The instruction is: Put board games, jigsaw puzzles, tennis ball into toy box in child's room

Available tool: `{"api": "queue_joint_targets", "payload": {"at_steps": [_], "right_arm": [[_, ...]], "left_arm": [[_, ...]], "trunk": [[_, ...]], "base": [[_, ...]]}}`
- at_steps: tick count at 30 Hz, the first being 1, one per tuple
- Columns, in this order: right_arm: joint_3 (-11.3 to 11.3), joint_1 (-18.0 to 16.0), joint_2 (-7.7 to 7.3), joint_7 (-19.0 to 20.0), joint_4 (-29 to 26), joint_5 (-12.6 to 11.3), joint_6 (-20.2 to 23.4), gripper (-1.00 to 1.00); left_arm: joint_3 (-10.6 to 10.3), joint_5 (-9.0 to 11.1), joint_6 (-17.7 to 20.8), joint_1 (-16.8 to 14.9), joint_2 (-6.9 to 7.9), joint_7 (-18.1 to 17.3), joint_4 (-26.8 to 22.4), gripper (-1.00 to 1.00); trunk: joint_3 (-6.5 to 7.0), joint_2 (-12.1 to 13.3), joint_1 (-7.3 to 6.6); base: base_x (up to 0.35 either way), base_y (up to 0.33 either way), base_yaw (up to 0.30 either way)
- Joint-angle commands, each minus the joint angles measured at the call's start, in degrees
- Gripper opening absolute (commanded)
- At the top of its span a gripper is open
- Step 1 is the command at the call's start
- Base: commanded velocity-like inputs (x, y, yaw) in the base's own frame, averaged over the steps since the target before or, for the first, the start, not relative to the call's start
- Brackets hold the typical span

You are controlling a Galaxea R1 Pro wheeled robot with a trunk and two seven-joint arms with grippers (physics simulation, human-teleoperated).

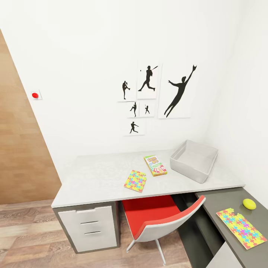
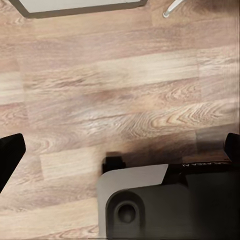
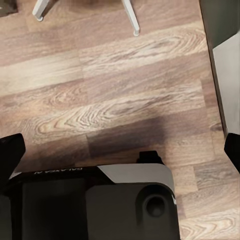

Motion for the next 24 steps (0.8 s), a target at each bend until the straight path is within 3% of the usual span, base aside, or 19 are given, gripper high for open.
{"api": "queue_joint_targets", "payload": {"at_steps": [1, 6, 12, 16, 17, 24], "right_arm": [[-0.05, -0.01, -0.01, -0.15, -0.44, -0.39, 0.24, 1.00], [-0.01, 0.24, 0.02, -0.05, -4.02, -0.45, 0.99, 1.00], [0.08, 0.60, 0.20, -0.02, -9.03, -0.45, 4.67, 1.00], [0.04, 0.57, 0.21, -0.02, -14.29, -0.45, 9.74, 1.00], [0.01, 0.55, 0.19, -0.02, -17.81, -0.65, 12.61, 1.00], [-0.04, 0.42, 0.20, 0.06, -31.93, -1.21, 24.05, 1.00]], "left_arm": [[0.18, 0.06, 1.08, -0.09, 0.47, -1.41, -0.19, 1.00], [1.43, 0.11, 7.30, -1.25, 3.29, -9.73, -2.26, 1.00], [3.31, -0.03, 15.13, -1.99, 5.23, -18.95, -8.62, 1.00], [4.04, -0.10, 20.51, -2.15, 6.16, -23.81, -13.81, 1.00], [4.24, -0.10, 22.99, -2.18, 6.70, -25.67, -16.40, 1.00], [4.61, -0.06, 31.08, -2.28, 8.06, -30.13, -25.12, 1.00]], "trunk": [[-0.13, -0.13, 0.04], [-0.13, -0.13, 0.04], [-0.13, -0.13, 0.04], [-0.13, -0.13, 0.04], [-0.13, -0.13, 0.04], [-0.13, -0.13, 0.04]], "base": [[0.000, 0.000, 0.000], [0.000, 0.000, 0.000], [0.000, 0.000, 0.000], [0.000, 0.000, 0.000], [0.000, 0.000, 0.000], [0.000, 0.000, 0.000]]}}
